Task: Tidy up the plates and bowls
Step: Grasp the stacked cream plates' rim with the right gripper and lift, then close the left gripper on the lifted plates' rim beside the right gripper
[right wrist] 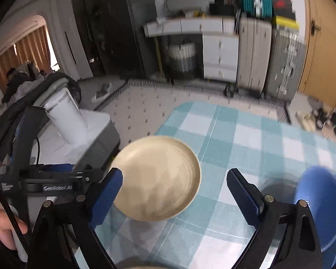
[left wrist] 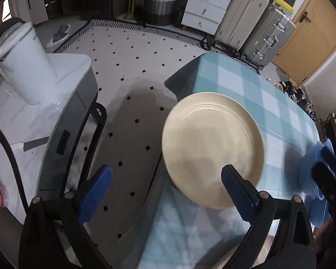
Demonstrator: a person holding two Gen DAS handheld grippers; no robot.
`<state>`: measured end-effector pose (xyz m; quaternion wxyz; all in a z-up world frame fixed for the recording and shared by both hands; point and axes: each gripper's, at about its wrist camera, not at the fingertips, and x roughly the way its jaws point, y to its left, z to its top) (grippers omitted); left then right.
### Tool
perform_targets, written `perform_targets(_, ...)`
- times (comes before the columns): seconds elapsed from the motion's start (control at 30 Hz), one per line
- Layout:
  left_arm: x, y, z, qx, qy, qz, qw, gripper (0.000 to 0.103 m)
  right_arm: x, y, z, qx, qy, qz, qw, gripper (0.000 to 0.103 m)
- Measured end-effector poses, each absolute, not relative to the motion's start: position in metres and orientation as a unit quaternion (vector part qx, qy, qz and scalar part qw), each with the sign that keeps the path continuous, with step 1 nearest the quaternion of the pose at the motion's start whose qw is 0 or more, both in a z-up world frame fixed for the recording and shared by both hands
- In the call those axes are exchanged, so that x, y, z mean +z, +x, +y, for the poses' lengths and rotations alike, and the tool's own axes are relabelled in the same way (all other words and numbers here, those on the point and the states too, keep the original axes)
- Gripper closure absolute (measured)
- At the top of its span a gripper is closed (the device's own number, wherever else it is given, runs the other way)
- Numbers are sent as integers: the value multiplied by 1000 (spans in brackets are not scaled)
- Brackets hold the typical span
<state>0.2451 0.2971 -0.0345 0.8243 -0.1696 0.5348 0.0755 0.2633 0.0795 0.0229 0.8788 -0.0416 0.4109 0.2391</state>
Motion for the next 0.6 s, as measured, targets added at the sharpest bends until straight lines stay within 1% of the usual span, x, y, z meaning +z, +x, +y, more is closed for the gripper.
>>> perform_targets(0.13,-54,260,309,52,-210,550,806,4,-9,304,82,213,-11,467,858,9)
perform_targets(0.27,-61,269,311,25,-235,552,799,5,-38,331,82,192,-5,516,835,11)
perform_targets(0.33,-66,275,310,22,-235,557,796,5,-50,338,82,186,-11,528,829,15)
perform_targets(0.47,-75,284,310,19,-236,563,792,7,-63,345,82,180,-25,532,827,17)
perform_targets(0.5,-78,287,311,15,-239,566,789,9,-64,347,82,182,-23,533,826,19)
perform_targets(0.57,-81,291,316,14,-246,570,784,10,-69,351,84,190,-27,540,820,28)
perform_targets(0.6,-82,292,318,18,-249,568,785,10,-72,353,86,190,-35,545,816,34)
